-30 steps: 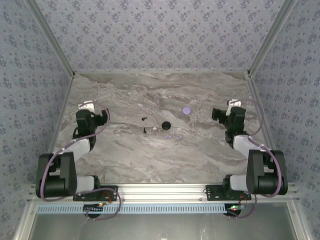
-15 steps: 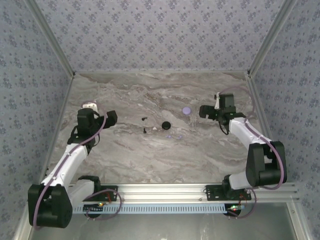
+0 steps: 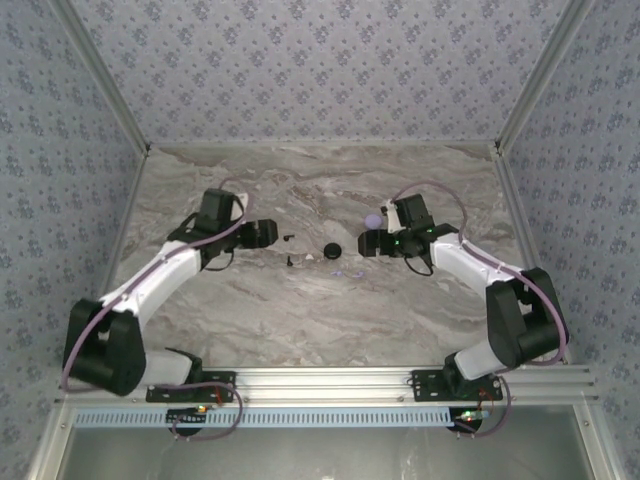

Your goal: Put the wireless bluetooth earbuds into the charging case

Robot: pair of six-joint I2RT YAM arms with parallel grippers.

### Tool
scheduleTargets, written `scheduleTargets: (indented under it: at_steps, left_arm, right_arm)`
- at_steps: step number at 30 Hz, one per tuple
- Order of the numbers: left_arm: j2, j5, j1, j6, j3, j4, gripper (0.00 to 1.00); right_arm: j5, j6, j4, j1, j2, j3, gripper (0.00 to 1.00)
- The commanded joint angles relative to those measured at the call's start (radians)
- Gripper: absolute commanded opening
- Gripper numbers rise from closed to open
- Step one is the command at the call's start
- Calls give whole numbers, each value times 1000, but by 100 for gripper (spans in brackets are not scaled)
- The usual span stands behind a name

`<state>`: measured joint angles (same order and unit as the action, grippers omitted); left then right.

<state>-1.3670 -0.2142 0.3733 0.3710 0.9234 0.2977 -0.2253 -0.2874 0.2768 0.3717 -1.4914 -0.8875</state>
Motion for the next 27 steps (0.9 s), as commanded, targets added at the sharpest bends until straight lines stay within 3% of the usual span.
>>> scheduleTargets:
  at_steps: [1, 8, 11, 19, 27]
  left_arm:
    - [-88, -22, 54, -6, 88, 61, 73]
    - [-285, -57, 134, -1, 223, 80, 58]
    - [-359, -70, 163, 1, 292, 99, 48]
    - [-531, -80, 201, 17, 442, 125, 32]
    - [-646, -89, 212, 37, 523, 143, 20]
  right_arm:
    - [-35, -67, 39, 24, -27, -31, 80]
    - [-59, -96, 58, 85, -119, -91, 40]
    - [-74, -119, 72, 102, -176, -132, 28]
    - [-77, -169, 67, 145, -285, -204, 10]
    - [-83, -211, 37, 161, -341, -225, 0]
